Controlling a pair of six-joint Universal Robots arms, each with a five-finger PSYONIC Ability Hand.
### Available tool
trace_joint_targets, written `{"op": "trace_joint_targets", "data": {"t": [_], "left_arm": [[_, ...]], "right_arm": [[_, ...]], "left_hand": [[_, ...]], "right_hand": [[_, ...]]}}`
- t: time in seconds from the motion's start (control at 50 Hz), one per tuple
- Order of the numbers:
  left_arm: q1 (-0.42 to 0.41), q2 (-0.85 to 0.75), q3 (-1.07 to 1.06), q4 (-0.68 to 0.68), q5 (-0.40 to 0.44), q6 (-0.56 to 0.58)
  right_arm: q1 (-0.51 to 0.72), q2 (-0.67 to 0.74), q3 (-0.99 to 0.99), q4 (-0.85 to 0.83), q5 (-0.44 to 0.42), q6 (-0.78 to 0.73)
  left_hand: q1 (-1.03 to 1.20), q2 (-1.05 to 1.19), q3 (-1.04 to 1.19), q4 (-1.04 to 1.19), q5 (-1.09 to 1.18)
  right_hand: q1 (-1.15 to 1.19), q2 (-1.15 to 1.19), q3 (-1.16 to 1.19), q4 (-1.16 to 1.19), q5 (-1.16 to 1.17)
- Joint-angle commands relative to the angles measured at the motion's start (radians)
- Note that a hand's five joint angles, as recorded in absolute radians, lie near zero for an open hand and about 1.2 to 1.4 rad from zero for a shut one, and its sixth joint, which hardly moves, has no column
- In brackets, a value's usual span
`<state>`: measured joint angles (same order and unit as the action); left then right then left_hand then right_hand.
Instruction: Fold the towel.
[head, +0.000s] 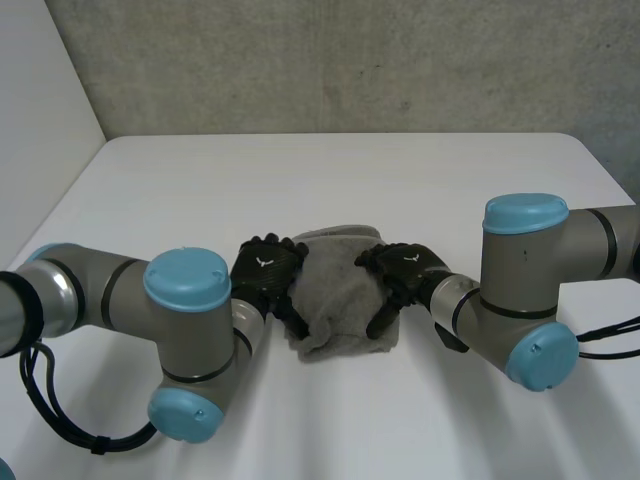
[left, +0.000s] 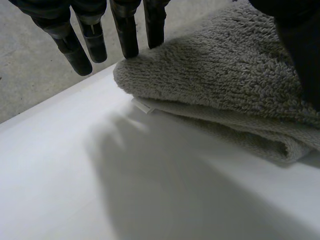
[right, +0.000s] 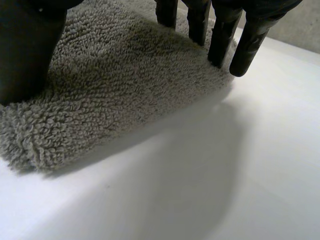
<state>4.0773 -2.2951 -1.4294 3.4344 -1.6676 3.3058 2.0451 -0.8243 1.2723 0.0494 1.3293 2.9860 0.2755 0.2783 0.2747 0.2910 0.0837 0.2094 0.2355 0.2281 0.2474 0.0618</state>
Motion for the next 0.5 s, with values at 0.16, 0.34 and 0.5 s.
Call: {"op": "trace_joint_targets", "data": {"t": [0.16, 0.34, 0.5], "left_arm": [[0.011, 0.183, 0.003, -0.038, 0.0, 0.0], [0.061, 0.413, 0.038, -0.179, -0.003, -0.009], [0.121, 0.516, 0.115, -0.32, -0.069, -0.08]], "right_arm": [[0.003, -0.196, 0.024, 0.033, -0.004, 0.002], [-0.043, -0.433, 0.012, 0.027, 0.085, 0.073], [-0.095, -0.544, -0.004, 0.033, 0.257, 0.07]], "left_hand": [[-0.056, -0.059, -0.055, -0.072, -0.039], [-0.074, -0.077, -0.073, -0.089, -0.056], [-0.077, -0.079, -0.076, -0.092, -0.059]], "right_hand": [[-0.035, -0.061, -0.054, -0.073, -0.062], [-0.035, -0.061, -0.054, -0.073, -0.062], [-0.035, -0.061, -0.054, -0.073, -0.062]]}}
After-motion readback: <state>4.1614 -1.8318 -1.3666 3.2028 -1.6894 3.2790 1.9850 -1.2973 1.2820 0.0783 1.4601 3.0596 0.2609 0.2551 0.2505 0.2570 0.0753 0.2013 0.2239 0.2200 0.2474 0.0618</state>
